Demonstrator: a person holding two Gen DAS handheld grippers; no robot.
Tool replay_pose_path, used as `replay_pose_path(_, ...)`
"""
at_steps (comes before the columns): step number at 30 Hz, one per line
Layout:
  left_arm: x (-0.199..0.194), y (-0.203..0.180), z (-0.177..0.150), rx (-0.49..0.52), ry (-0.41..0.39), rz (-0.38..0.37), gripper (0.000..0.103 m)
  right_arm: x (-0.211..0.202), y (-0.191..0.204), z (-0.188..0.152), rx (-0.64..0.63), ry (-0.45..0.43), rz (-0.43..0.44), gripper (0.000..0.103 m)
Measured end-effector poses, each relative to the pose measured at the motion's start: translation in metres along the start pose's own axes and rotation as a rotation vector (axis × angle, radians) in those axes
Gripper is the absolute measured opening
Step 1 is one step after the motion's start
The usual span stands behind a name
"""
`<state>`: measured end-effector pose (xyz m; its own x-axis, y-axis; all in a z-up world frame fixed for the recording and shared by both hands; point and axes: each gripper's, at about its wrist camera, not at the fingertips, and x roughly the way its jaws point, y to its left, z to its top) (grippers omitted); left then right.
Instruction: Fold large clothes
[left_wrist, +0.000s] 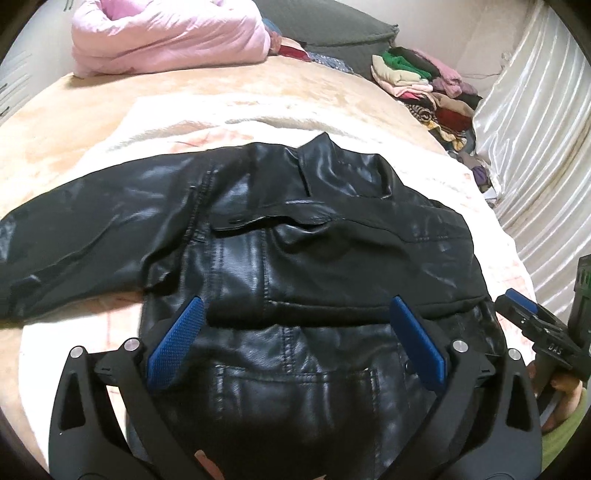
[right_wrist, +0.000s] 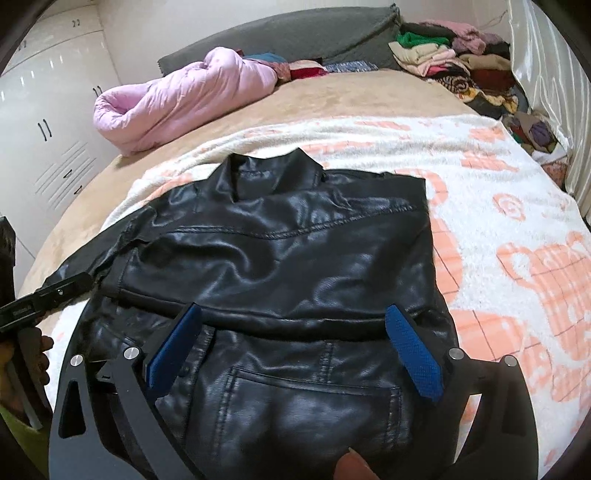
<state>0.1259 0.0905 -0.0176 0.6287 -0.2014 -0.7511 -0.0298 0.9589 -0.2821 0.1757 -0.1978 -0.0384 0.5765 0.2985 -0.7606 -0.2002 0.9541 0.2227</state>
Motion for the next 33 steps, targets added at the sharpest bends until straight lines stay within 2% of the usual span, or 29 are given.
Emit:
replay_pose_path(11, -0.028, 0.034, -0.007, -0.06, -0.038, 0.042, 0.094, -0.014, 0.045, 0.015, -0.046, -0.073, 0.048, 0.099)
replay_pose_path(24, -0.06, 0.086, -0.01, -0.187, -0.101, 0.055, 0.094, 0.0, 0.105, 0.036, -0.124, -0.074, 0.096, 0.099)
replay_pose_path(27, -0.068, 0.102, -0.012, -0.242, -0.117, 0.03, 0.094, 0.006, 0.122, 0.038, -0.143, -0.067, 0.109, 0.099)
replay_pose_path(33, -0.085, 0.129, -0.014, -0.291, -0.154, 0.073, 0.094, 0.013, 0.15, 0.04, -0.171, -0.058, 0.147, 0.099)
